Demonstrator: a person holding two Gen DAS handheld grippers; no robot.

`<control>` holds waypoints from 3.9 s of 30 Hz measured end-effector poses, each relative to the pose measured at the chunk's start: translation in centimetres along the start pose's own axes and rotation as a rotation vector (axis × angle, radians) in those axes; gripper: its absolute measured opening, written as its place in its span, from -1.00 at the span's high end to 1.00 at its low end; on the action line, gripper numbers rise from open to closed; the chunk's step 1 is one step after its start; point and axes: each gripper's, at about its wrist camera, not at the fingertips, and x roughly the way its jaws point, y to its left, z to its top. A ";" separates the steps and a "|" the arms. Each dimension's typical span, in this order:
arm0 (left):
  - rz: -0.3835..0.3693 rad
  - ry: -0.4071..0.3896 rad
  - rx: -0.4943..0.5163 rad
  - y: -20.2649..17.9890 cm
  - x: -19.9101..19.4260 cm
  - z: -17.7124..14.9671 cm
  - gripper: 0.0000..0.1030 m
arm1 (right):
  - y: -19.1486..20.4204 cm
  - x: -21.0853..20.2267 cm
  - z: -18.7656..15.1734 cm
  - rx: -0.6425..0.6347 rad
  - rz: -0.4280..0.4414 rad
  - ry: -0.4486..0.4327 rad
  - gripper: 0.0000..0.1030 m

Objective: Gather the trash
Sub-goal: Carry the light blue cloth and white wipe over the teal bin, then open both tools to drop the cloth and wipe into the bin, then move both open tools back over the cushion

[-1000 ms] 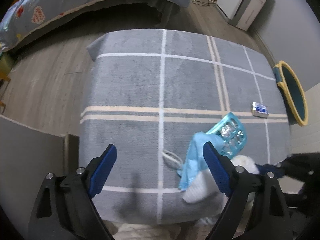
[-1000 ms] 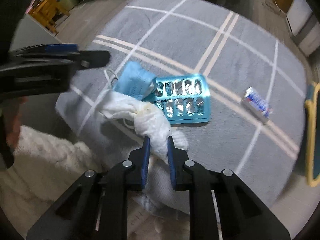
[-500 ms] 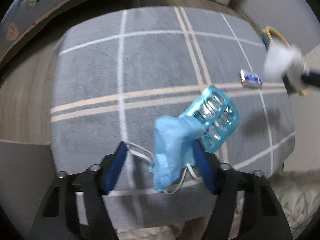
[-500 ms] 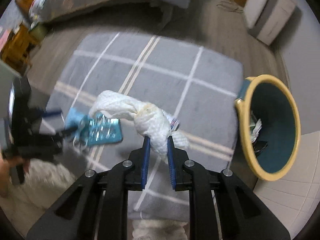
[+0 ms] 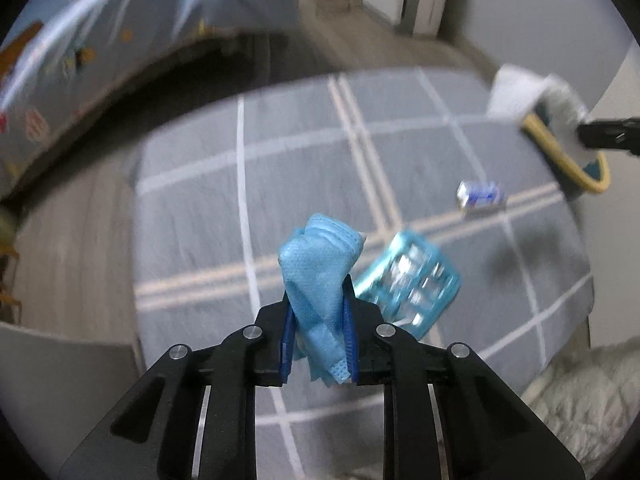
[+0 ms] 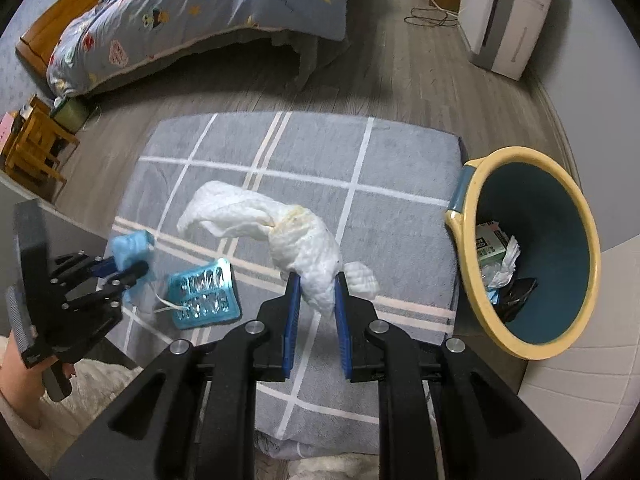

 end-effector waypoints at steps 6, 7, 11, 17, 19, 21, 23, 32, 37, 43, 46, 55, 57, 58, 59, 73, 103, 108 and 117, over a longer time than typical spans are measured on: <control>0.007 -0.125 0.056 -2.4 -3.3 2.7 0.58 | -1.8 -1.2 0.5 0.056 0.010 -0.050 0.68; 0.007 -0.137 0.067 -2.9 -3.7 2.8 0.58 | -2.1 -1.4 0.5 0.064 0.007 -0.056 0.68; -0.010 -0.172 0.128 -5.1 -4.8 5.4 0.58 | -4.3 -2.0 0.4 0.108 0.001 -0.079 0.68; -0.049 -0.218 0.205 -7.7 -6.5 9.2 0.58 | -9.0 -3.1 0.0 0.203 -0.014 -0.125 0.68; -0.038 -0.235 0.253 -9.0 -6.7 10.6 0.58 | -10.5 -3.2 -0.3 0.229 -0.030 -0.129 0.68; -0.032 -0.248 0.296 -10.2 -6.6 11.8 0.58 | -12.3 -3.2 -0.7 0.259 -0.053 -0.128 0.68; -0.044 -0.252 0.314 -11.3 -6.2 12.6 0.58 | -14.2 -3.1 -1.2 0.295 -0.067 -0.126 0.68; -0.168 -0.228 0.363 -18.4 -2.0 14.7 0.58 | -21.4 -2.9 -3.7 0.441 -0.142 -0.122 0.68; -0.217 -0.223 0.401 -22.0 -0.3 15.3 0.58 | -24.7 -2.4 -5.0 0.519 -0.161 -0.111 0.68; -0.296 -0.204 0.413 -25.3 1.6 15.6 0.58 | -26.4 -1.8 -5.7 0.552 -0.189 -0.093 0.68; -0.301 -0.192 0.434 -26.6 2.4 15.5 0.58 | -27.1 -1.4 -6.1 0.574 -0.197 -0.080 0.68; -0.279 -0.134 0.484 -29.6 5.8 14.8 0.57 | -28.1 0.7 -7.1 0.626 -0.199 0.016 0.68; -0.277 -0.133 0.490 -30.0 6.2 14.8 0.57 | -28.1 0.7 -7.0 0.633 -0.185 -0.001 0.68; -0.276 -0.133 0.491 -30.2 6.3 14.8 0.57 | -28.0 0.5 -6.9 0.634 -0.179 -0.013 0.68; -0.277 -0.136 0.492 -30.5 6.4 14.9 0.57 | -28.0 0.4 -6.7 0.628 -0.183 -0.028 0.68; -0.316 -0.151 0.471 -30.8 7.8 15.5 0.54 | -29.0 0.4 -5.6 0.655 -0.200 -0.079 0.68; -0.230 -0.235 0.330 -23.4 1.6 16.1 -0.83 | -28.5 -3.4 -5.2 0.722 -0.194 -0.152 -0.89; -0.229 -0.266 0.268 -19.5 -1.8 16.0 -0.86 | -26.7 -4.8 -4.3 0.678 -0.204 -0.180 -0.89; -0.159 -0.307 0.197 -13.3 -6.3 13.5 -0.87 | -23.3 -5.6 -3.2 0.595 -0.214 -0.192 -0.89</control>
